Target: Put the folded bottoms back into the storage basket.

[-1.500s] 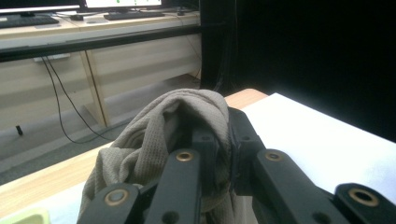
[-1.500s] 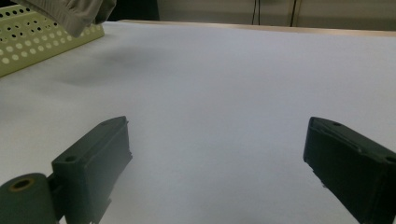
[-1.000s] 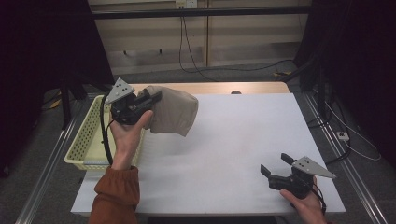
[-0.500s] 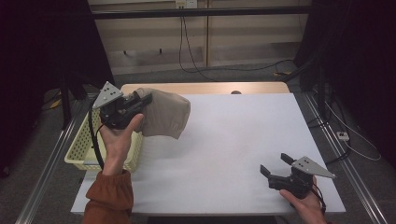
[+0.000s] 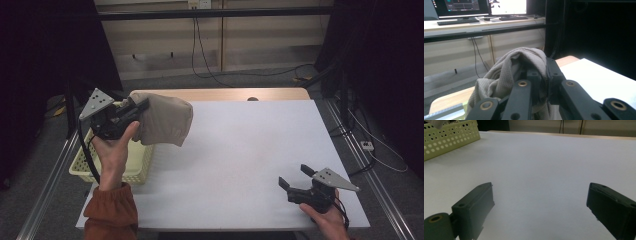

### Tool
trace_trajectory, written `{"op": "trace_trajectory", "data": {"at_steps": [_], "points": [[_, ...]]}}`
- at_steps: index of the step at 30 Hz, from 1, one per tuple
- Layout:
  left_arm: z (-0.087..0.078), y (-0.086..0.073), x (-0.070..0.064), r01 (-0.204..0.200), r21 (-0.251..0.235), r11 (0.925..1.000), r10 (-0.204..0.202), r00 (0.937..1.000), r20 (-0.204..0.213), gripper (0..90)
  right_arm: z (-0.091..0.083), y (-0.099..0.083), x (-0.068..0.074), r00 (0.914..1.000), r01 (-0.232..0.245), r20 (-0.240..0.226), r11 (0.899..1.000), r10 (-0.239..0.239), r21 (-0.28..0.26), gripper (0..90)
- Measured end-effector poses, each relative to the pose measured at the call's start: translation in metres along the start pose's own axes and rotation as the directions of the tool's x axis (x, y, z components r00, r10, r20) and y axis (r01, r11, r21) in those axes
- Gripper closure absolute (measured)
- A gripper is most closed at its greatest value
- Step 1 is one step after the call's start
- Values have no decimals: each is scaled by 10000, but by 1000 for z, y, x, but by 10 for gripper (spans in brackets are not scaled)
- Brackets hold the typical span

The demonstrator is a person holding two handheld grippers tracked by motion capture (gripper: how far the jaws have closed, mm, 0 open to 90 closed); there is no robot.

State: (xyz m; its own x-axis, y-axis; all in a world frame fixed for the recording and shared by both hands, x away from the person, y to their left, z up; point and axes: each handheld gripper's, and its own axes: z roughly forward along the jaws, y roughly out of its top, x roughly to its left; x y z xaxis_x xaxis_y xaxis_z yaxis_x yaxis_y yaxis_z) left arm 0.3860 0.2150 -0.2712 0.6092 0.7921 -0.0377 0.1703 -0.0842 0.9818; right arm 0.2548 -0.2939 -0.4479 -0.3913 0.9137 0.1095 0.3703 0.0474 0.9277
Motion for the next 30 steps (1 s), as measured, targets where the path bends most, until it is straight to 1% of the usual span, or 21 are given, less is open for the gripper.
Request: {"op": "trace_trajectory", "data": {"at_steps": [6,8,10,12,23,26,30], "points": [[-9,3,4,-60,-141,9999,59,10000,-66,838,0,0,0,10000,2,-1,10000,-2,-6,69],[-11,4,6,-185,-124,9998,184,9998,-99,838,0,0,0,10000,-1,-12,10000,1,-12,69],[-13,4,7,-142,-187,9997,138,9997,-195,838,0,0,0,10000,-17,0,10000,17,-19,69],[-15,5,8,-181,-159,9997,176,9993,-316,838,0,0,0,10000,-15,21,10000,15,-11,69],[-27,6,17,-124,-245,9996,108,9978,-661,838,0,0,0,10000,14,-8,10000,-14,-18,69],[-32,8,20,-49,-252,9997,31,9975,-709,838,-1,0,0,10000,22,-13,10000,-22,-37,69],[-40,12,22,-89,-316,9995,63,9968,-801,838,0,0,0,10000,36,1,10000,-36,17,69]]}}
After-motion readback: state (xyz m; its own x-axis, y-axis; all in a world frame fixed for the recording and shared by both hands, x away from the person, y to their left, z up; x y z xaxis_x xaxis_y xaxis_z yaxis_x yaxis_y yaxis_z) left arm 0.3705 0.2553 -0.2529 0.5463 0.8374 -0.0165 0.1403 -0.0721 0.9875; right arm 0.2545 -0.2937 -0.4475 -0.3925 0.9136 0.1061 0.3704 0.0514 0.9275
